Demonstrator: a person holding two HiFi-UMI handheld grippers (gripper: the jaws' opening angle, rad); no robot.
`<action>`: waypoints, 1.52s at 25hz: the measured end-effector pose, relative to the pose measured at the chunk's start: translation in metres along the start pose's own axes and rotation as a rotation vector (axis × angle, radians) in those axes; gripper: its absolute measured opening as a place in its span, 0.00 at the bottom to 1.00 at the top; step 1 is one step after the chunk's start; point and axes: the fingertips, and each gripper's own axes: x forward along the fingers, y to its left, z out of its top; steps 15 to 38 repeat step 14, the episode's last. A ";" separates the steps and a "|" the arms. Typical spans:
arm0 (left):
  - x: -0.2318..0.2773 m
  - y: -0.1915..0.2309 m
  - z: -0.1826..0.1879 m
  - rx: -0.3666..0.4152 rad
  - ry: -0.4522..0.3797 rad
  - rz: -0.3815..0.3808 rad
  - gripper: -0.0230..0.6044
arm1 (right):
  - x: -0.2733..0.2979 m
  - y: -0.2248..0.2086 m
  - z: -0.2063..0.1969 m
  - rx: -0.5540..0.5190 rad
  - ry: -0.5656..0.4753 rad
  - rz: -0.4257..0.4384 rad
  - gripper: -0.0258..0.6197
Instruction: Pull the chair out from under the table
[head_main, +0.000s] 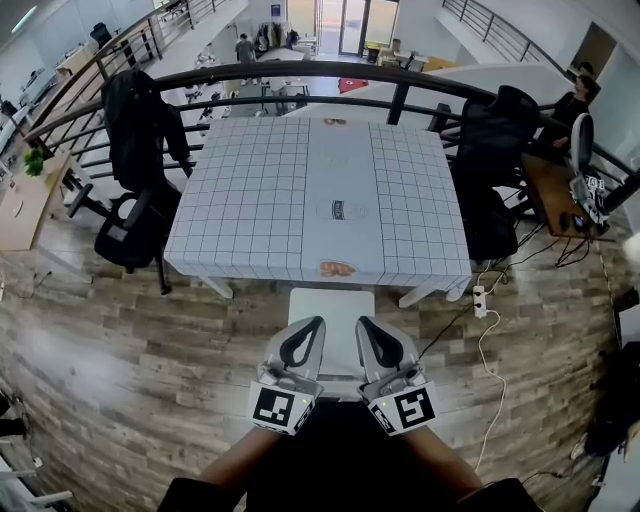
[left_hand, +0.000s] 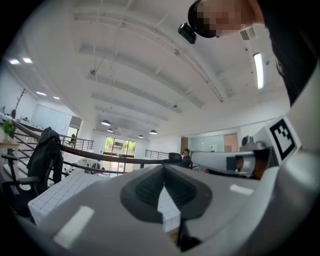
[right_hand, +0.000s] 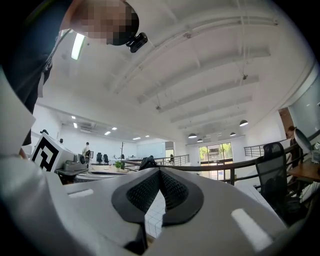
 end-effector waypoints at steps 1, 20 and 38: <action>0.000 -0.001 0.000 0.000 -0.002 0.002 0.05 | -0.001 0.000 0.000 -0.002 0.000 -0.003 0.04; 0.005 -0.011 0.000 -0.001 0.017 0.014 0.05 | -0.013 -0.021 -0.002 0.001 0.015 -0.045 0.04; 0.005 -0.011 0.000 -0.001 0.017 0.014 0.05 | -0.013 -0.021 -0.002 0.001 0.015 -0.045 0.04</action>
